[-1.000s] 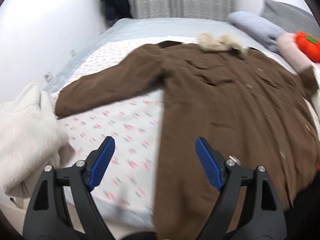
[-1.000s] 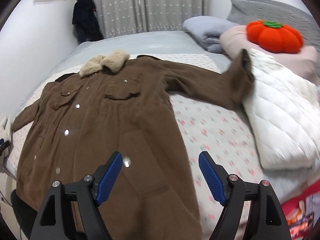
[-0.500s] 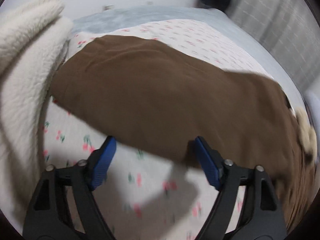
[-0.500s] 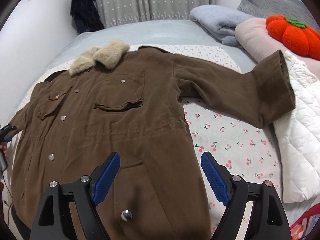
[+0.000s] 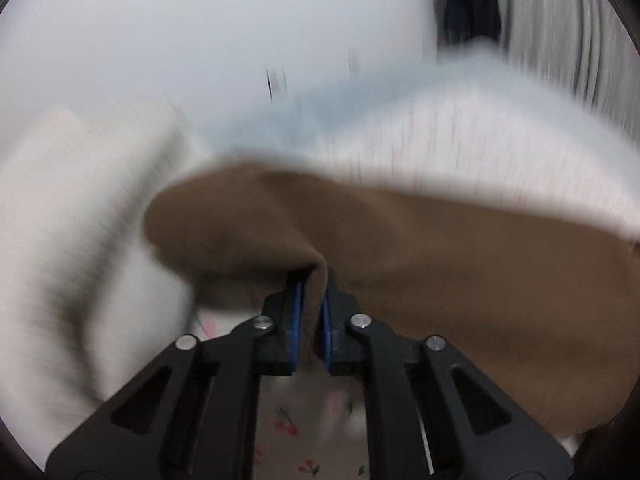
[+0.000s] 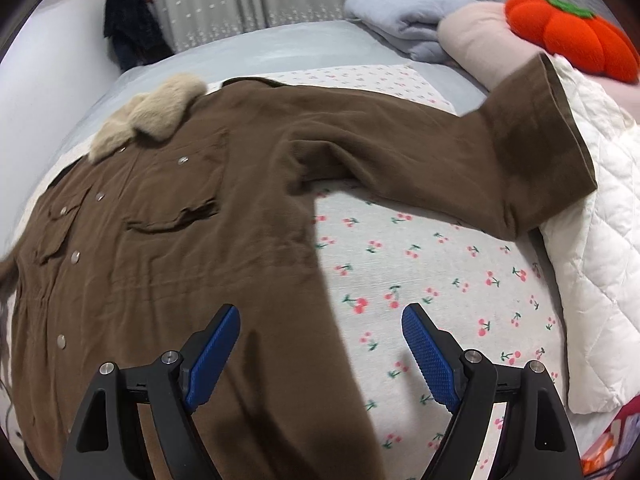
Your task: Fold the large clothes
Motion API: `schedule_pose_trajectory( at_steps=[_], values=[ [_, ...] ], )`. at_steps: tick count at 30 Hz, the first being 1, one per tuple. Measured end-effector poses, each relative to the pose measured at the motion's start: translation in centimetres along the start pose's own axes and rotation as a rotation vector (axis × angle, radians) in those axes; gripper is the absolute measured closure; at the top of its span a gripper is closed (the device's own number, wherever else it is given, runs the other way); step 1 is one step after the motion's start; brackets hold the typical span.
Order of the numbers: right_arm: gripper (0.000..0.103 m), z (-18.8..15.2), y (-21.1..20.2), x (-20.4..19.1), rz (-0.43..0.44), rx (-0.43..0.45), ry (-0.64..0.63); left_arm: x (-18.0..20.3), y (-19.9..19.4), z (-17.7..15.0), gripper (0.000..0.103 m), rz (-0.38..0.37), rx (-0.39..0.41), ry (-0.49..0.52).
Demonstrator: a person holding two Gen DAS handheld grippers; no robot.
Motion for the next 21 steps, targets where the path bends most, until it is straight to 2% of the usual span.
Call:
schedule_pose_trajectory(
  at_steps=[2, 3, 4, 6, 9, 11, 14, 16, 18, 20, 21],
  values=[
    [0.018, 0.3, 0.1, 1.2, -0.004, 0.003, 0.031, 0.1, -0.5, -0.6, 0.082, 0.006, 0.016, -0.005],
    [0.018, 0.5, 0.1, 1.7, -0.008, 0.007, 0.040, 0.4, -1.6, -0.6, 0.065, -0.027, 0.045, -0.016],
    [0.018, 0.7, 0.0, 2.4, -0.015, 0.015, 0.050, 0.7, -2.5, -0.7, 0.043, -0.070, 0.053, -0.020],
    [0.018, 1.6, -0.7, 4.3, -0.055, 0.049, 0.069, 1.2, -4.3, -1.0, 0.031, -0.132, 0.066, -0.021],
    [0.018, 3.5, -2.3, 7.4, -0.135, 0.122, 0.096, 2.6, -7.6, -1.6, 0.027, -0.208, 0.092, 0.030],
    [0.018, 5.2, -3.8, 10.1, -0.189, 0.186, 0.136, 4.9, -9.4, -1.8, 0.024, -0.259, 0.099, 0.084],
    [0.012, 7.2, -5.3, 13.3, -0.234, 0.254, 0.194, 7.4, -11.7, -2.6, 0.022, -0.316, 0.124, 0.149],
    [0.012, 8.7, -5.3, 14.9, -0.259, 0.272, 0.209, 9.4, -13.2, -3.5, 0.021, -0.363, 0.132, 0.190],
    [0.012, 10.0, -4.4, 15.9, -0.246, 0.268, 0.216, 11.5, -14.1, -4.4, 0.021, -0.409, 0.126, 0.224],
    [0.017, 11.0, -3.2, 16.5, -0.249, 0.259, 0.224, 13.4, -15.2, -5.5, 0.021, -0.451, 0.111, 0.258],
    [0.029, 11.3, -2.8, 16.8, -0.288, 0.245, 0.221, 14.7, -15.5, -6.1, 0.021, -0.474, 0.097, 0.276]
  ],
)
Point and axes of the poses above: each gripper's, at about its wrist camera, not at the fingertips, and y roughly the way its jaws point, x to its right, z to its top, the point moved 10 cm from there along y, roughly the way its jaws point
